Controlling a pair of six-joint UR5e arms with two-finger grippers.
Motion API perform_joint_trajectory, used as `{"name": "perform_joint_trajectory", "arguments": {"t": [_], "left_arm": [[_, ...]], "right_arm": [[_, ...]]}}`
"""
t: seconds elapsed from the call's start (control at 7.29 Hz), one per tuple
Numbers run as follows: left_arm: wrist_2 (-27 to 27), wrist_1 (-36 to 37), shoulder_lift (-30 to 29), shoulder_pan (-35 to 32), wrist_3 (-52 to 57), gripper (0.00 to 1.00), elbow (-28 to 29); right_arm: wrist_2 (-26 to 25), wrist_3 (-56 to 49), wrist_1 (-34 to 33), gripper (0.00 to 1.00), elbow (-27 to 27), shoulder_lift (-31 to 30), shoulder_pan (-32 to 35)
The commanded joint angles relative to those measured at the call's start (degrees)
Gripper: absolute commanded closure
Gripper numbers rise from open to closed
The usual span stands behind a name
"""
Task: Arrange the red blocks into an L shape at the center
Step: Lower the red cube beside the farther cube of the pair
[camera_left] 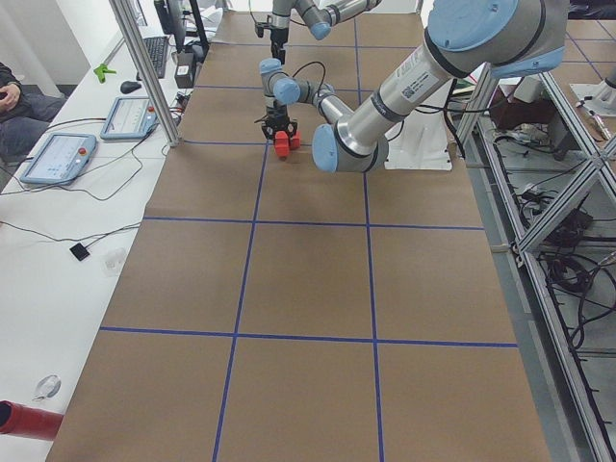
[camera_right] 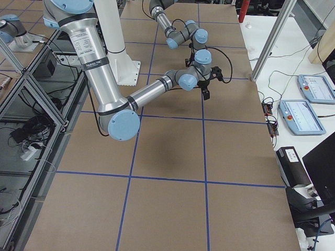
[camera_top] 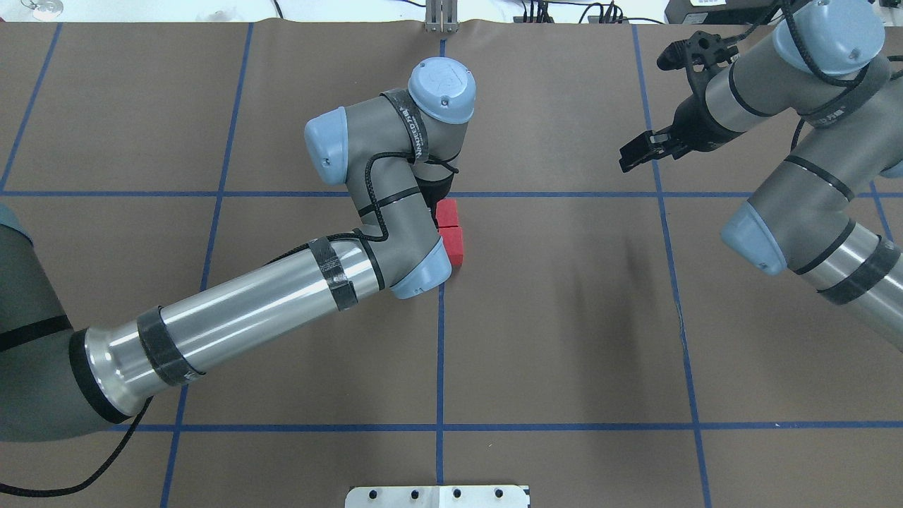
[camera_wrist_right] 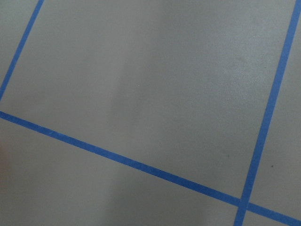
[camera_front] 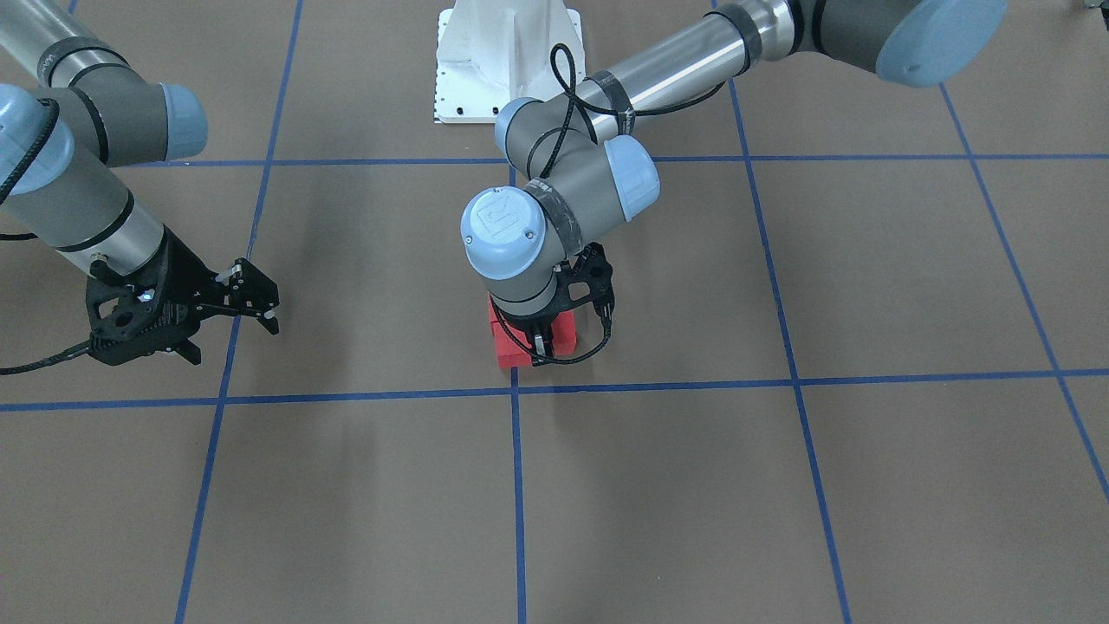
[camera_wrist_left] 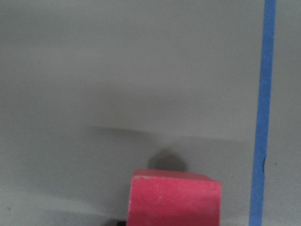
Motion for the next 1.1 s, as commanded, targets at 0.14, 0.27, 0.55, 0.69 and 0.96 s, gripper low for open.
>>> {"name": "perform_joint_trajectory", "arguments": {"t": [0.14,0.27,0.55,0.69,0.96], "left_arm": [[0.2,-0.4,0.0,0.0,0.2,1.0,0.1],[0.2,-0.4,0.0,0.0,0.2,1.0,0.1],[0.3,-0.5,0.1,-0.1,0.3,1.0,0.0],[0.3,-1.2,0.1,-0.1,0.3,1.0,0.1],[0.3,-1.4,0.1,-0.1,0.2,1.0,0.1]], "right_arm": [[0.0,0.0,0.0,0.01,-0.1,0.1,0.0],[0.0,0.0,0.0,0.01,0.0,0.1,0.0],[0.0,0.0,0.0,0.01,0.0,0.1,-0.1],[0.0,0.0,0.0,0.01,0.0,0.1,-0.1],[0.0,0.0,0.0,0.01,0.0,0.1,-0.1]]}}
